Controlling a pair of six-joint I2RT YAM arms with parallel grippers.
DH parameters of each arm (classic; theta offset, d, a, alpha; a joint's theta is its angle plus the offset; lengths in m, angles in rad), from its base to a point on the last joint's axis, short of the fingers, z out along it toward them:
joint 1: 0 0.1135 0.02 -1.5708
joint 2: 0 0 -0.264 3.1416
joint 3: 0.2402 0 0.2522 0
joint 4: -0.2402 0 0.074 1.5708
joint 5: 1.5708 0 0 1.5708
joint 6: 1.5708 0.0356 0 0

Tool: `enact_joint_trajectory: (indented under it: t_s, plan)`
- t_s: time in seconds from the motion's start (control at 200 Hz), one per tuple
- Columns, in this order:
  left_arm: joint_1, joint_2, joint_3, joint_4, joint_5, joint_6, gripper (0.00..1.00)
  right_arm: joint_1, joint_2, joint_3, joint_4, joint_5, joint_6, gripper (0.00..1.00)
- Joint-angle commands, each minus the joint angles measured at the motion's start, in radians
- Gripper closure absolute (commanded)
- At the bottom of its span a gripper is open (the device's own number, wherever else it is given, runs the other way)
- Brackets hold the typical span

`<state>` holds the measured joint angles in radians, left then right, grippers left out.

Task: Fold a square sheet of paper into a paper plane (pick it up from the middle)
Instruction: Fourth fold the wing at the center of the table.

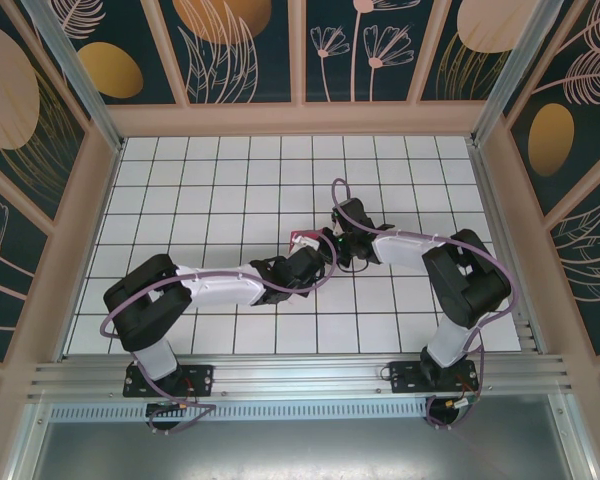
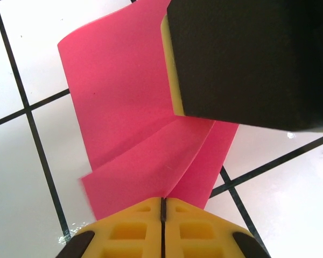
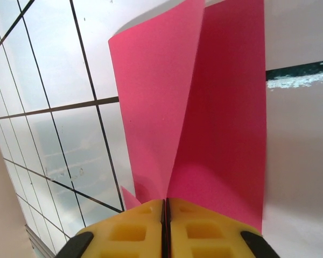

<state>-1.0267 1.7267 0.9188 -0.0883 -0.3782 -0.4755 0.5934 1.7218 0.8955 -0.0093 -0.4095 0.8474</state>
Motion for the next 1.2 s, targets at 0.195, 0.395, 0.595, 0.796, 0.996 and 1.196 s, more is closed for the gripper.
enact_joint_trajectory:
  t_s: [0.195,0.395,0.595,0.796,0.996,1.196]
  plan:
    - [-0.010,-0.052,-0.063,0.093,0.084,-0.012,0.91,0.012,-0.071,0.053,-0.002,0.021,-0.039,0.79]
    - [0.006,-0.075,-0.097,0.151,0.139,-0.018,0.90,0.011,-0.065,0.060,-0.003,0.000,-0.054,0.77]
    - [0.012,-0.092,-0.109,0.141,0.117,-0.014,0.83,0.012,-0.059,0.078,-0.023,0.013,-0.059,0.94]
    - [0.012,-0.093,-0.085,0.088,0.089,0.003,0.58,0.016,-0.054,0.088,-0.027,0.013,-0.049,0.97]
    - [0.011,-0.126,-0.060,0.018,0.018,-0.009,0.48,0.025,-0.052,0.091,-0.026,0.021,-0.040,0.96]
    - [0.009,-0.164,0.013,-0.173,-0.062,-0.031,0.48,0.026,-0.046,0.115,-0.046,0.033,-0.035,0.96]
